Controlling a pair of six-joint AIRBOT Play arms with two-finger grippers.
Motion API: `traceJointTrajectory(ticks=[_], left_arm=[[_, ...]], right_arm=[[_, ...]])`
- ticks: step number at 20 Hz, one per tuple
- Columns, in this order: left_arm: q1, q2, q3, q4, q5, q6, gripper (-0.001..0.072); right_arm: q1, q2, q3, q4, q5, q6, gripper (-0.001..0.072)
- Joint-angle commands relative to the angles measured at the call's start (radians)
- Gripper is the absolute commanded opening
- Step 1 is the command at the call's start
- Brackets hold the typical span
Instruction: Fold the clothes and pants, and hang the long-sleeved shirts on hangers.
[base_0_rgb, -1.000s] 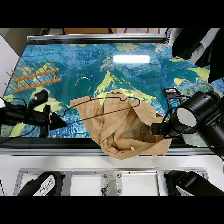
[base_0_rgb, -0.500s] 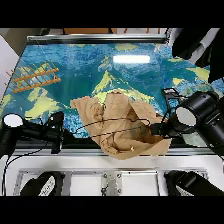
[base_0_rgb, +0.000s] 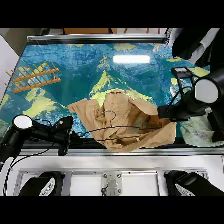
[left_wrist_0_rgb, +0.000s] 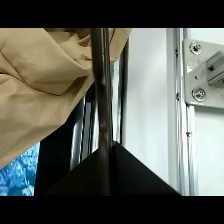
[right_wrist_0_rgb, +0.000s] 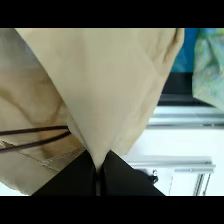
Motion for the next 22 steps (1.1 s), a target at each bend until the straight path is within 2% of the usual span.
traceJointTrajectory(ticks=[1, 4, 8, 14, 19, 22], left_arm=[[-0.023, -0.001, 0.0, -0.085, 0.06, 0.025, 0.0014], [-0.023, -0.033, 0.008, -0.083, 0.067, 0.025, 0.0014], [-0.026, -0.185, 0.093, -0.152, 0.029, 0.025, 0.0013], [-0.174, -0.362, 0.225, -0.153, 0.027, 0.026, 0.0013], [-0.217, -0.426, 0.275, -0.157, 0.032, 0.025, 0.0013], [-0.216, -0.429, 0.28, -0.162, 0.057, 0.024, 0.0013]], right_arm=[[-0.013, -0.077, 0.142, 0.002, 0.009, -0.053, 0.0014], [-0.012, -0.117, 0.233, 0.037, 0.008, -0.064, 0.0014], [-0.011, -0.129, 0.261, 0.089, 0.006, -0.063, 0.0014], [-0.005, -0.13, 0.261, 0.098, -0.001, -0.061, 0.0014], [0.053, -0.138, 0.261, 0.107, -0.042, -0.041, 0.0014], [0.125, -0.149, 0.261, 0.121, -0.087, 0.018, 0.0013]])
